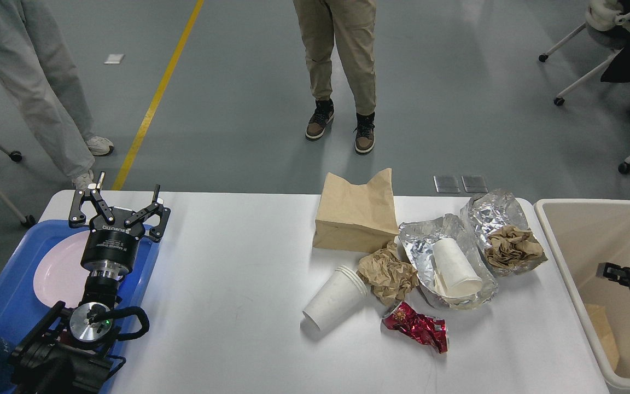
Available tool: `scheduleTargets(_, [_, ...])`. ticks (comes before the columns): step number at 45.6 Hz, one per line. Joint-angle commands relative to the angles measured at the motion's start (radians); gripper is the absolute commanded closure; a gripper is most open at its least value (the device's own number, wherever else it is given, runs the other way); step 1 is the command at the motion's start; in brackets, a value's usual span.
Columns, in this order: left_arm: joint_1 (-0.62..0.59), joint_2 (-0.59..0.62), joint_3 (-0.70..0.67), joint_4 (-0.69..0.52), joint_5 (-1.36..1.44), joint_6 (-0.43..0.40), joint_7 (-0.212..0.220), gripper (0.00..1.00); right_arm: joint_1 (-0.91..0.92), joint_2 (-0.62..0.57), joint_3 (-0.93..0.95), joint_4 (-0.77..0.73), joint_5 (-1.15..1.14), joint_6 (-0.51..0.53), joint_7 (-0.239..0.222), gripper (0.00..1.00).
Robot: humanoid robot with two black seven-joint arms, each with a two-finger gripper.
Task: Tidy desktop
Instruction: 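Reach the right gripper to the upright brown paper bag and grasp it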
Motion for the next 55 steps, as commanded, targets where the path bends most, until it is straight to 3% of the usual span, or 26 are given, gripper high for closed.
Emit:
scheduleTargets(1, [0.000,0.000,0.000,0.000,0.000,0.000,0.000,0.04,0.277,-0.042,-0.130,0.269,-0.086,0.108,-0.003,0.00])
scheduleTargets(9, [0.000,0.000,0.000,0.000,0.000,0.000,0.000,0.04,0.705,-0.017,-0.285,0.607,-0.080,0.281,-0.012,0.00])
scheduleTargets(16, [0.000,0.001,0.000,0.000,0.000,0.000,0.000,0.04,0.975,0.066,-0.281,0.794,-0.079,0.453,-0.010,0.00])
scheduleTargets(23, [0.000,0.000,0.000,0.001,0.000,0.000,0.000,0.04,1.206,0.074,-0.273,1.006,-0.073,0.506,-0.012,0.00])
scheduleTargets(30, [0.000,0.000,0.000,0.000,0.000,0.002,0.000,0.04,1.367,0.092,-0.273,1.176,-0.014,0.507,-0.012,0.00])
scheduleTargets(36, [0.000,0.001,0.000,0.001,0.000,0.002,0.000,0.04,1.431,0.149,-0.255,1.205,0.038,0.486,-0.010,0.00])
scheduleTargets(46, [0.000,0.000,0.000,0.000,0.000,0.000,0.000,0.04,1.387,0.162,-0.163,1.196,0.043,0.322,-0.003,0.00])
scheduleTargets(55, [0.000,0.000,0.000,0.000,0.000,0.000,0.000,0.04,1.217,0.190,0.009,1.110,0.009,0.171,-0.001,0.00])
